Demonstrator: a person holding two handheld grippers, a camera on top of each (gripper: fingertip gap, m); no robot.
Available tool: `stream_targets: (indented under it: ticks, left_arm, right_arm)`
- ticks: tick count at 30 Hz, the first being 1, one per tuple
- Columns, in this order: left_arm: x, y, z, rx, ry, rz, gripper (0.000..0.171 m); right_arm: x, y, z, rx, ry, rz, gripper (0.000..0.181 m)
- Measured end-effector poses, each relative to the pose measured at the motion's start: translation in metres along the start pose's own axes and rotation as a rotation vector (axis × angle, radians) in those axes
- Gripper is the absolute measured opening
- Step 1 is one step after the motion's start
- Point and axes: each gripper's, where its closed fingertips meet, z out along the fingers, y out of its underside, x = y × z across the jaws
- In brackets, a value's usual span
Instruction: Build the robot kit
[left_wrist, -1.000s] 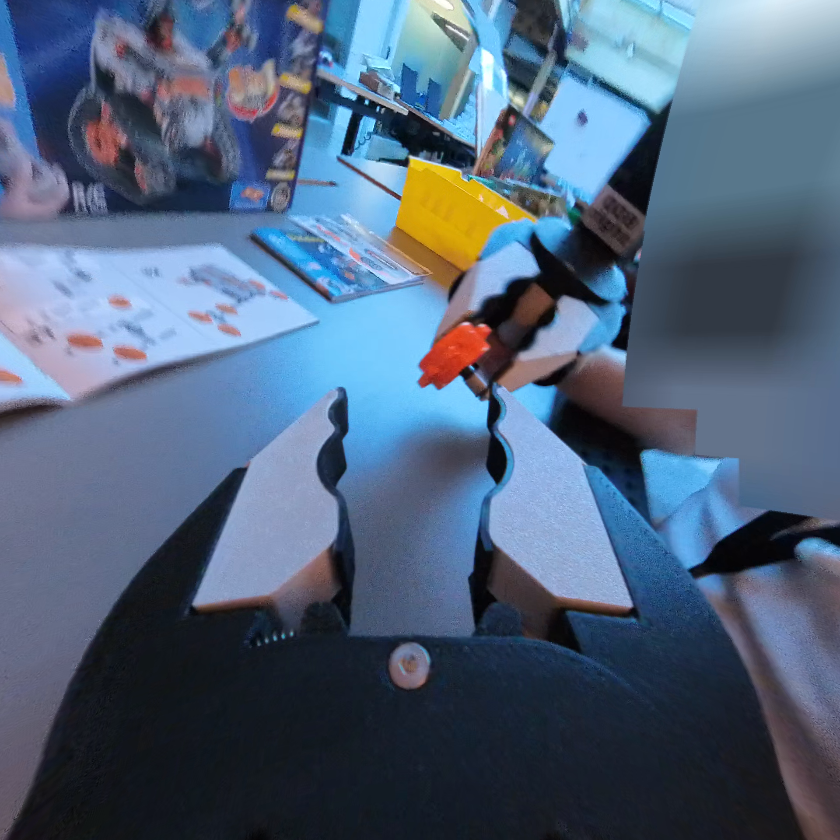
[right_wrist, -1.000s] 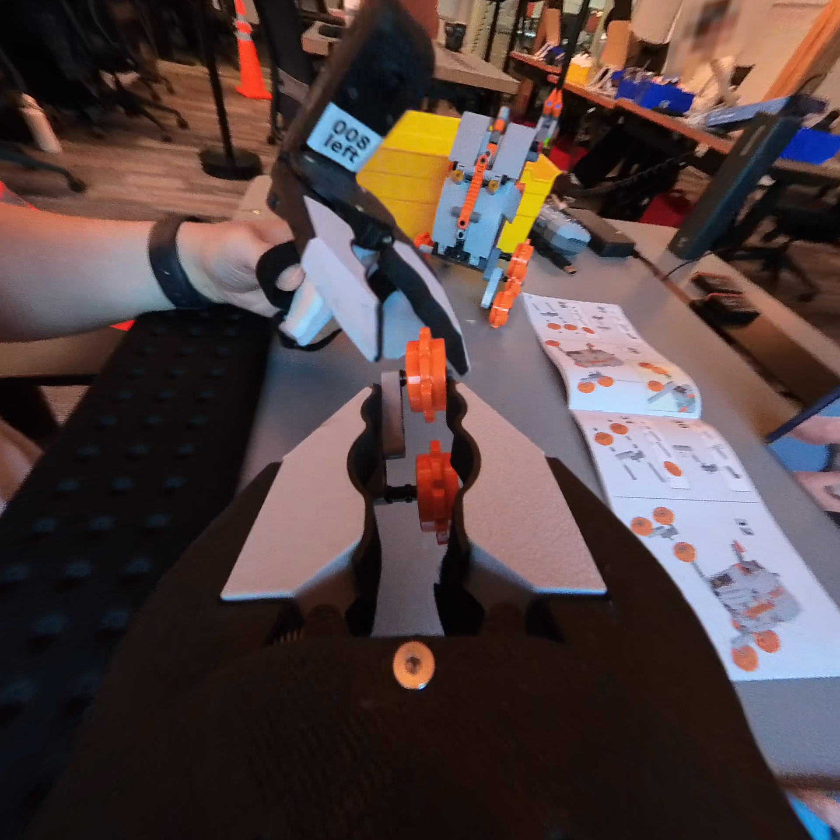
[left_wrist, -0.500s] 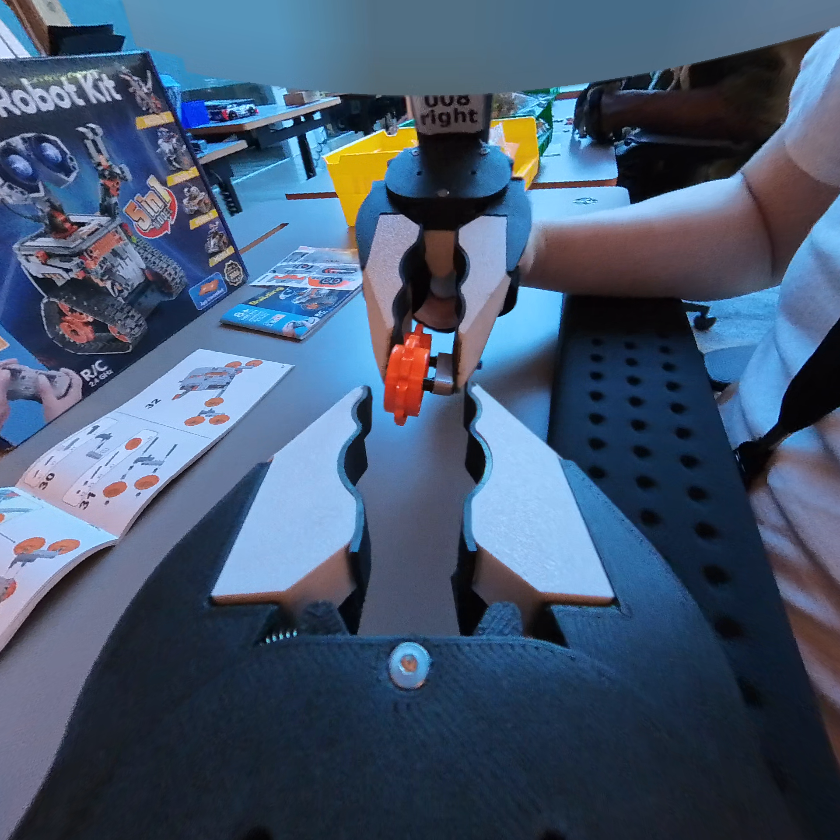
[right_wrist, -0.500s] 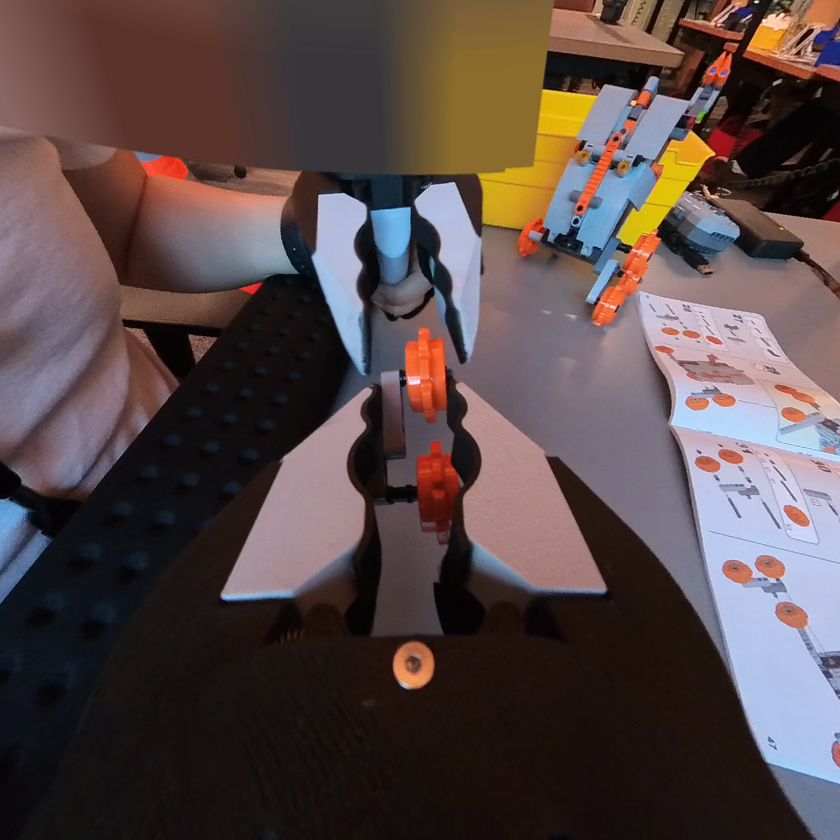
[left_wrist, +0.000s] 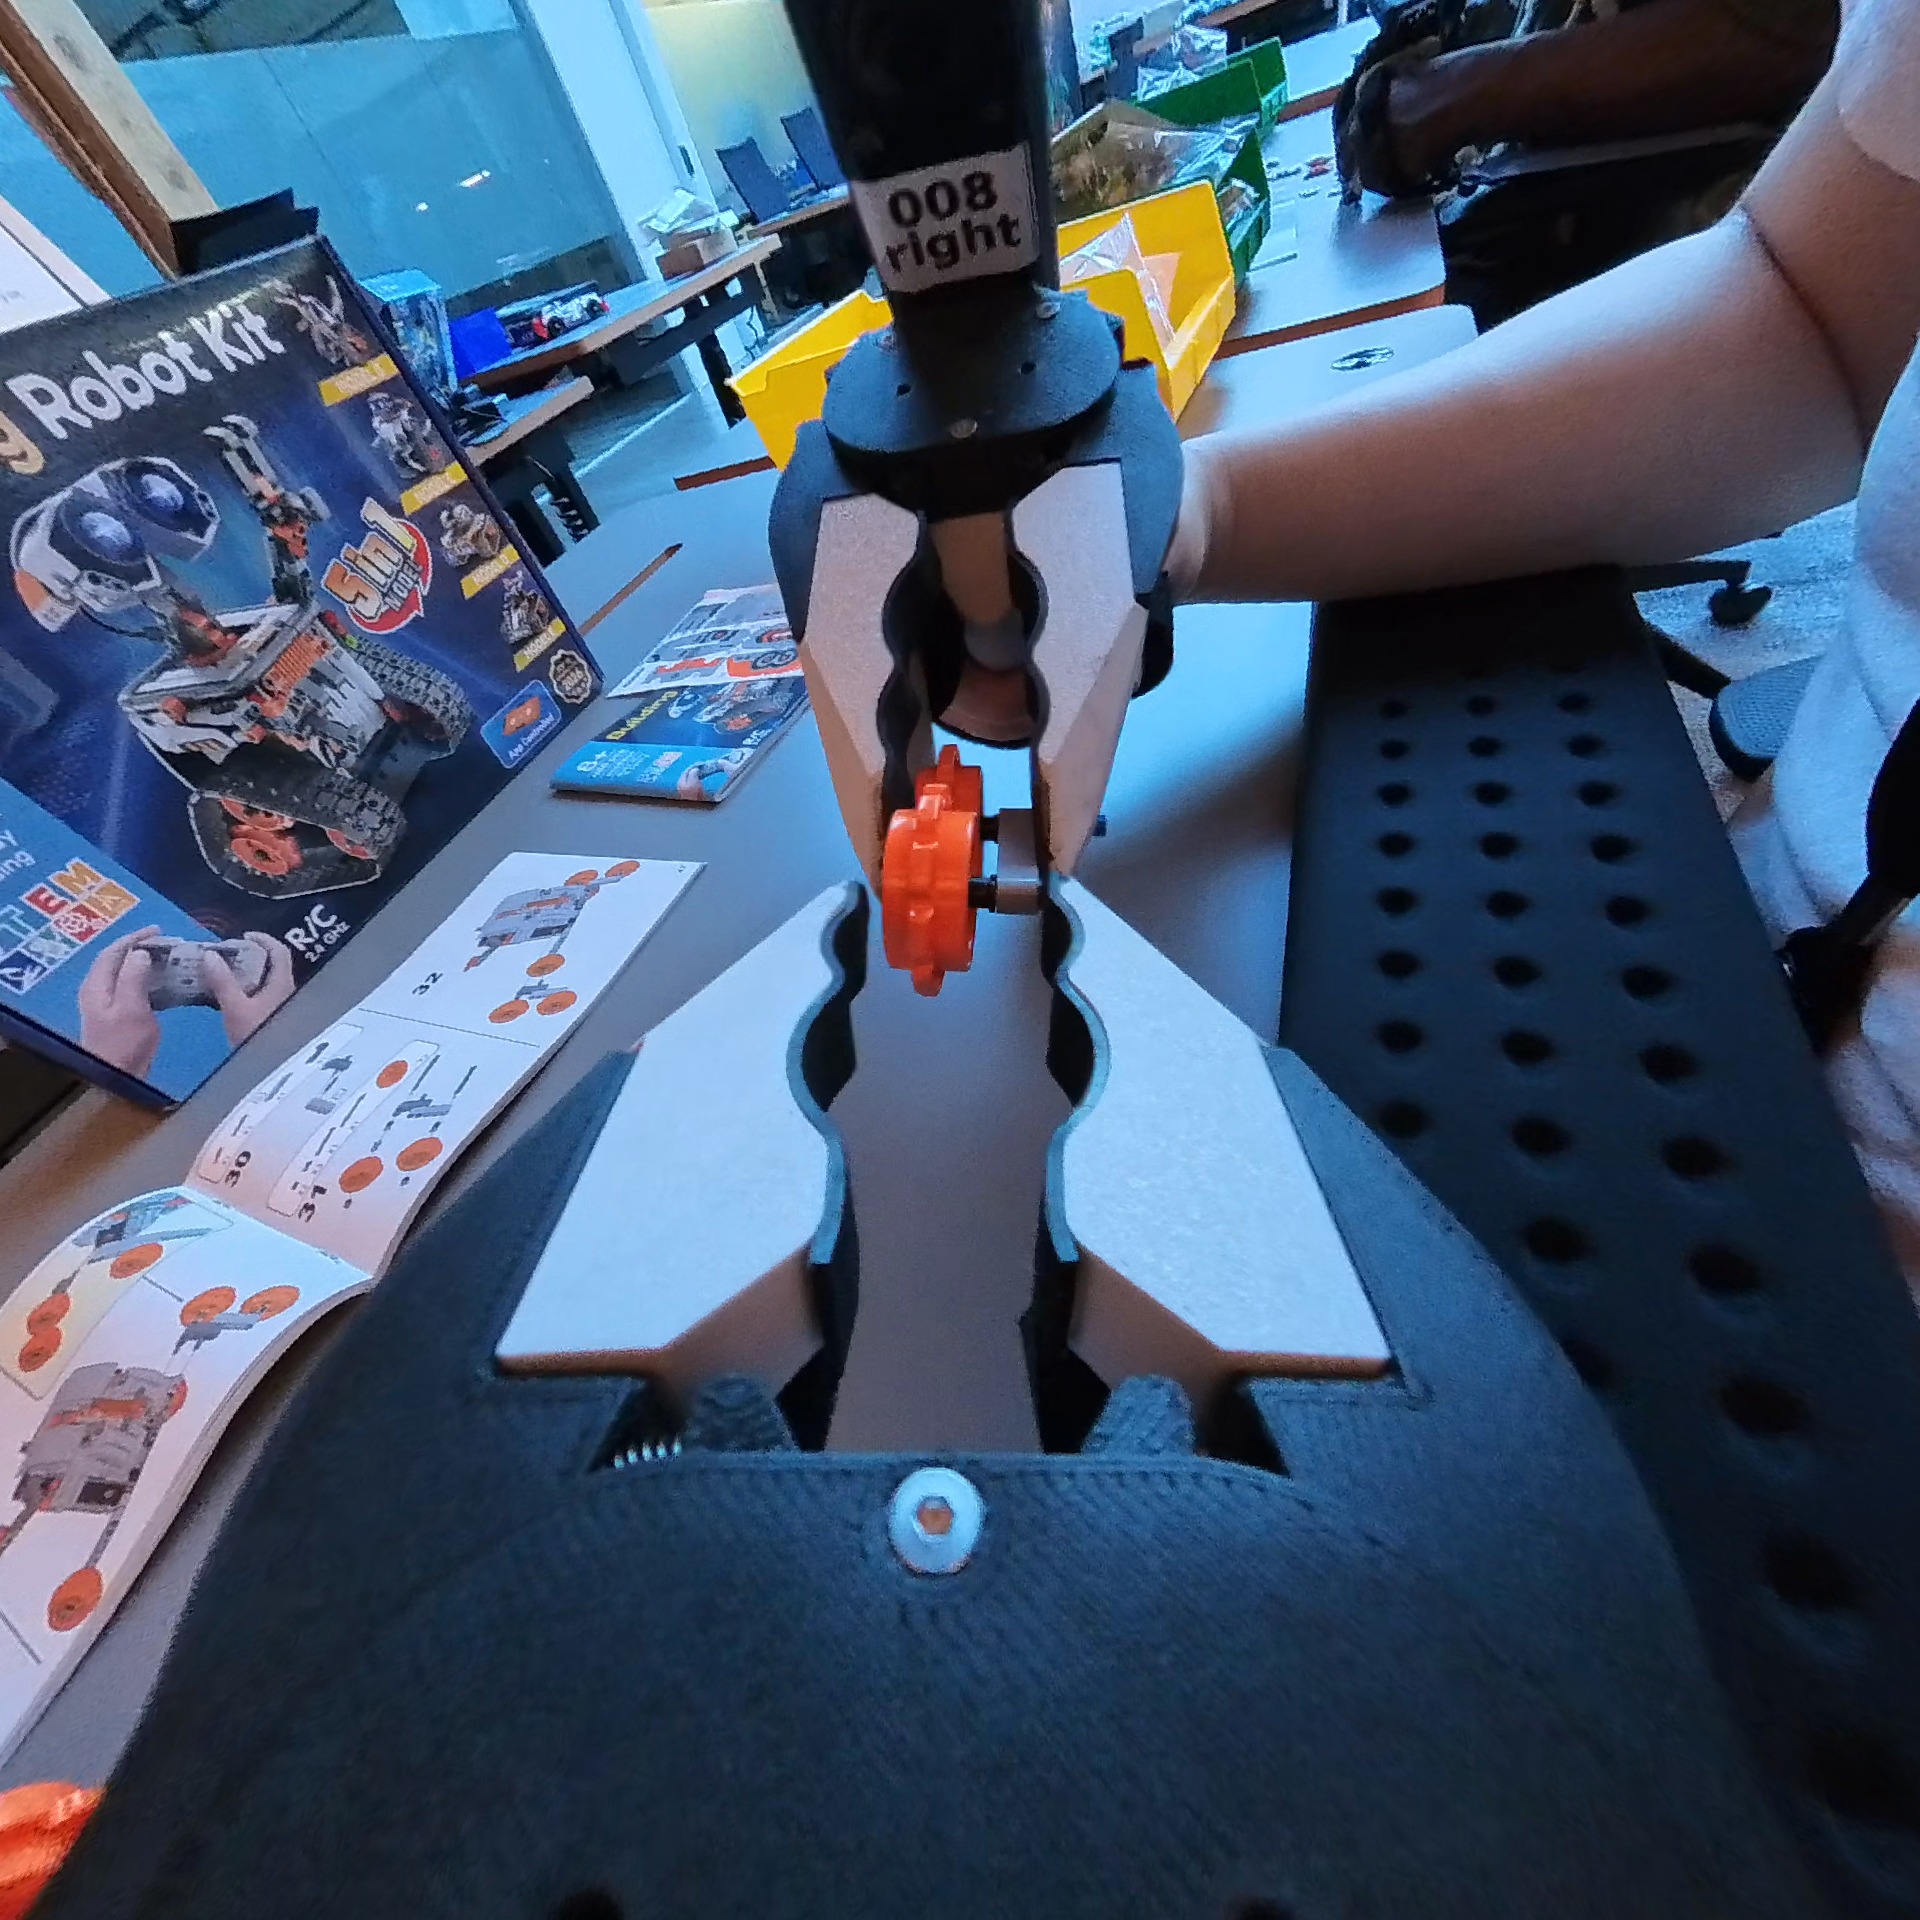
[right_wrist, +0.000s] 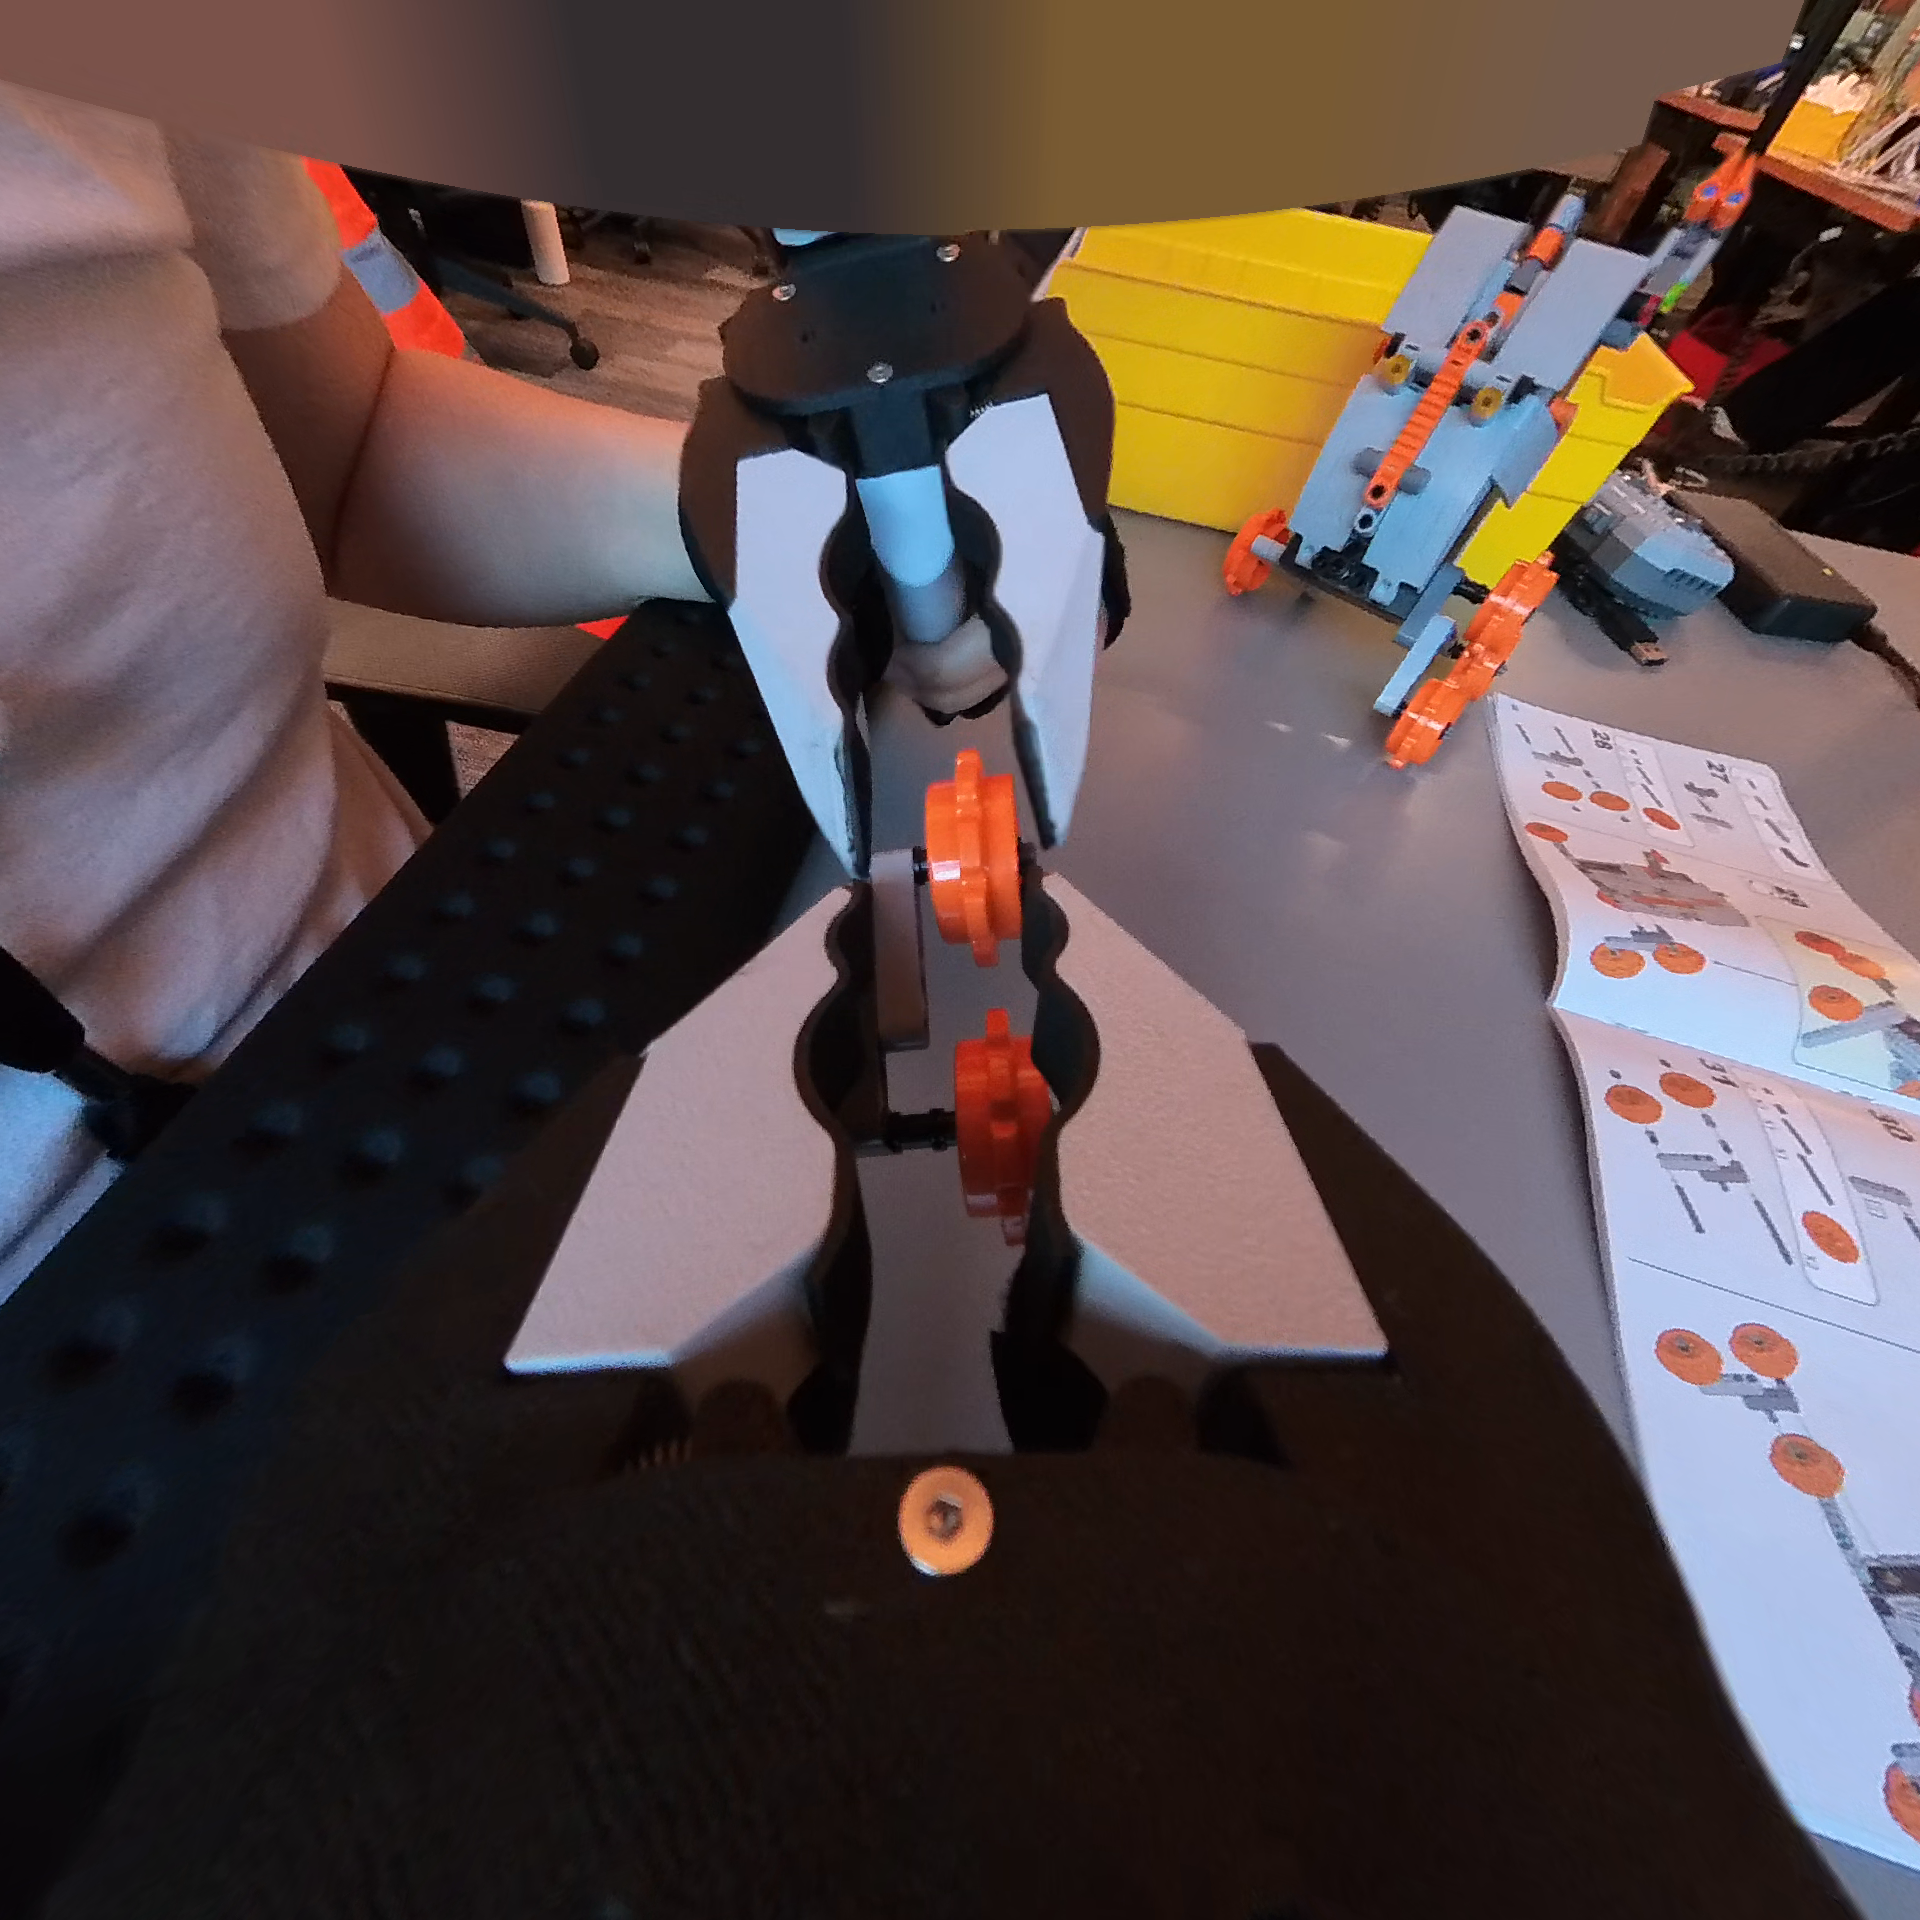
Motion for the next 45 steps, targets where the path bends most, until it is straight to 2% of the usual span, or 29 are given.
stream_targets:
  ticks: [3,8,20,32,36,45]
  left_arm:
    - [0.0017,-0.0008,-0.0001,0.004,0.010,0.000,0.035]
    - [0.0029,-0.0037,-0.0015,0.016,0.003,0.034,0.027]
    - [0.0051,-0.0002,0.0002,-0.004,0.001,0.066,0.024]
    - [0.0043,-0.0013,-0.0014,0.003,0.004,0.048,0.025]
    - [0.0017,-0.0085,-0.0063,0.049,0.008,0.017,0.024]
    - [0.0022,-0.0021,-0.0022,0.006,0.002,0.018,0.030]
  right_arm:
    - [-0.0019,0.0003,0.0006,-0.008,-0.001,-0.026,0.027]
    - [-0.0026,0.0002,-0.0003,-0.017,0.003,-0.052,0.027]
    - [-0.0037,0.0034,0.0007,-0.054,0.029,-0.143,0.027]
    - [-0.0027,0.0014,0.0011,-0.035,0.014,-0.087,0.028]
    - [-0.0014,0.0009,0.0004,-0.032,0.017,-0.074,0.028]
    - [-0.0026,0.0020,0.0017,-0.043,0.011,-0.066,0.027]
